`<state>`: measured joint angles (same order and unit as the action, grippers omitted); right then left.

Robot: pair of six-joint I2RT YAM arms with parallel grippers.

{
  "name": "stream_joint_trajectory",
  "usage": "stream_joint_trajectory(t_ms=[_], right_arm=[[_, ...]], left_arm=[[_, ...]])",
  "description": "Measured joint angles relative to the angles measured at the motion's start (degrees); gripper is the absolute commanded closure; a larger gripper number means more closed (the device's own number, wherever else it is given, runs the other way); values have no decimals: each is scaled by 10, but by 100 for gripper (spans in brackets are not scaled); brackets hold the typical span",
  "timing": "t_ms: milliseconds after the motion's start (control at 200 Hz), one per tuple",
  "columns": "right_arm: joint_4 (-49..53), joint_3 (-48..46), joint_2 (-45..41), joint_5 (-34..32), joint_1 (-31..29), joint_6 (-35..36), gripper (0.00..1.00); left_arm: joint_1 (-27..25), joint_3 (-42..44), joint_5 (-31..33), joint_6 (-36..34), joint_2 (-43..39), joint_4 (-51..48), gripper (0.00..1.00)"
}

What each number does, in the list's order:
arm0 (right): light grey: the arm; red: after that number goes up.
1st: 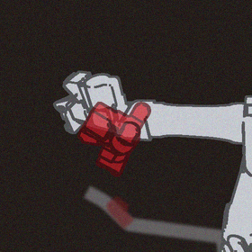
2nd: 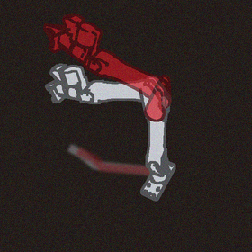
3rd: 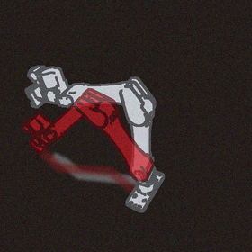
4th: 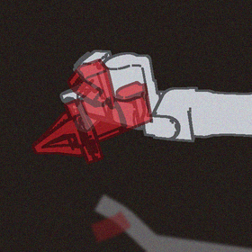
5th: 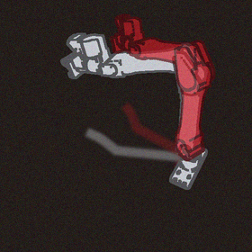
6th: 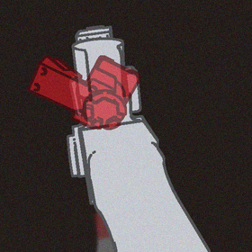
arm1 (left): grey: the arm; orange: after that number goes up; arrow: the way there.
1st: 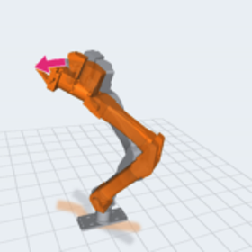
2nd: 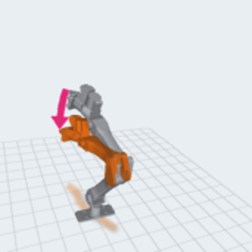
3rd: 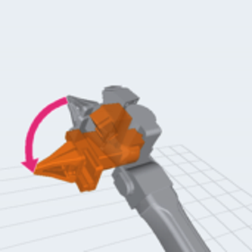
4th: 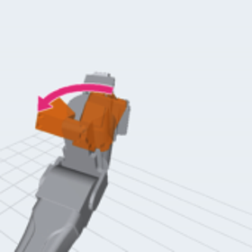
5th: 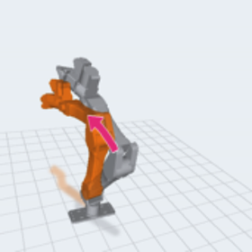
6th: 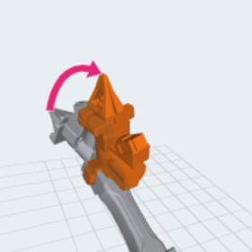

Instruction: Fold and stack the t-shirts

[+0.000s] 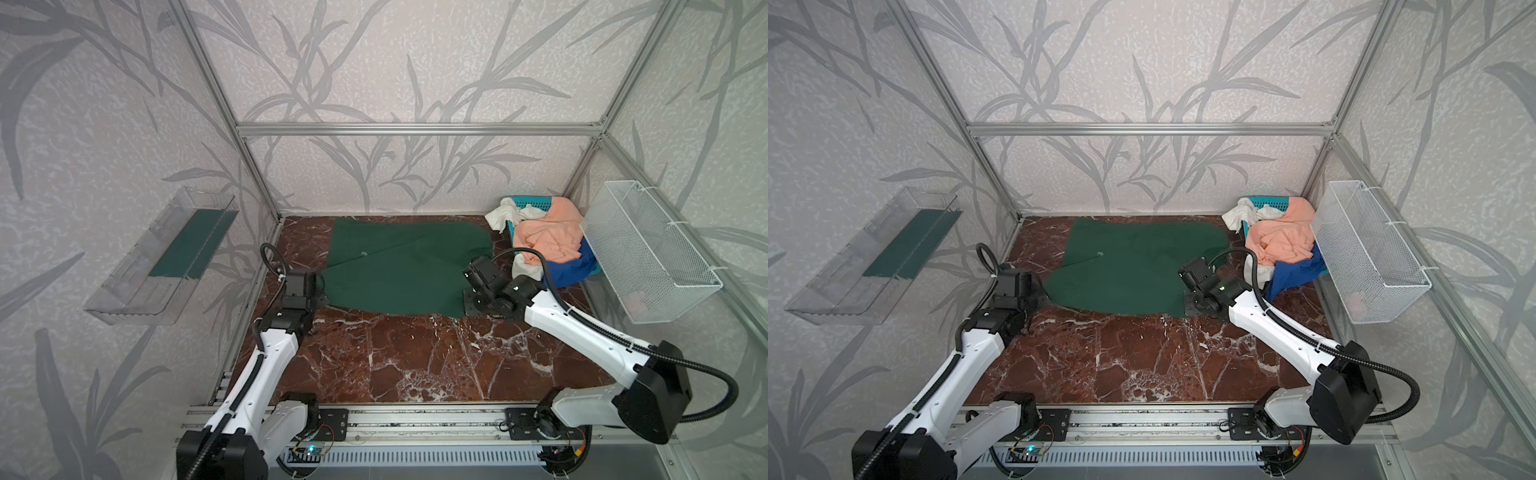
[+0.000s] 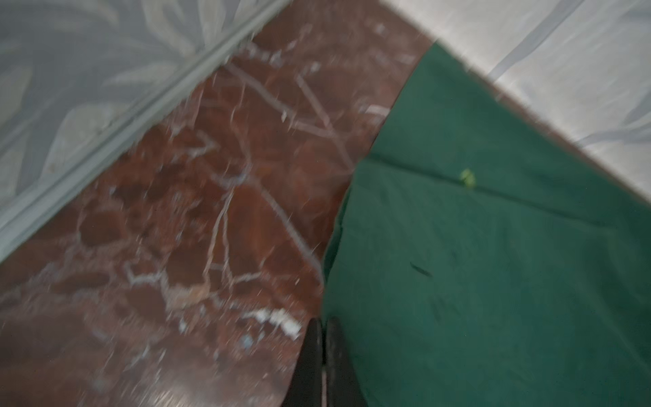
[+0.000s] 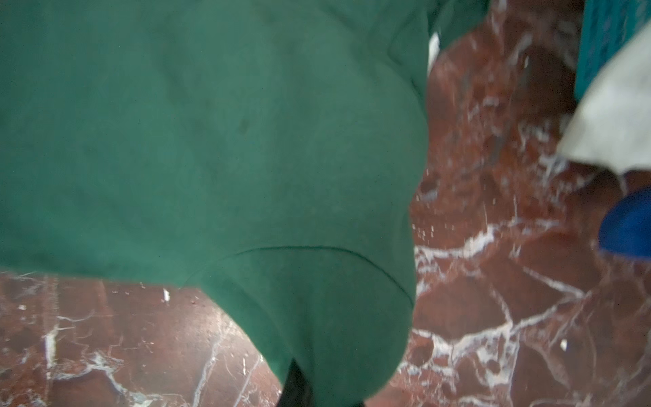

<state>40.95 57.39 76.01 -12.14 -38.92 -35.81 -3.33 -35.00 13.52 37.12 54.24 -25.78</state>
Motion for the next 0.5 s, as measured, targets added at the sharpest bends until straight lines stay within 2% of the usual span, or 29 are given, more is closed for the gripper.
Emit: stream_joint_trajectory(t_ms=[105,240,345,500], right_arm=[[-37,-59,-1,16,-7,-62,100],[-64,-97,45,58,-15,-112,100],[-53,-87,86,82,-21,-126,84],[6,-34,101,99,-24,-108,80]], left_arm=[[0,62,13,23,-54,-9,100],[0,71,28,47,-60,-5,100],[0,71,36,61,-56,-5,100],[0,80,53,68,-98,-7,100]])
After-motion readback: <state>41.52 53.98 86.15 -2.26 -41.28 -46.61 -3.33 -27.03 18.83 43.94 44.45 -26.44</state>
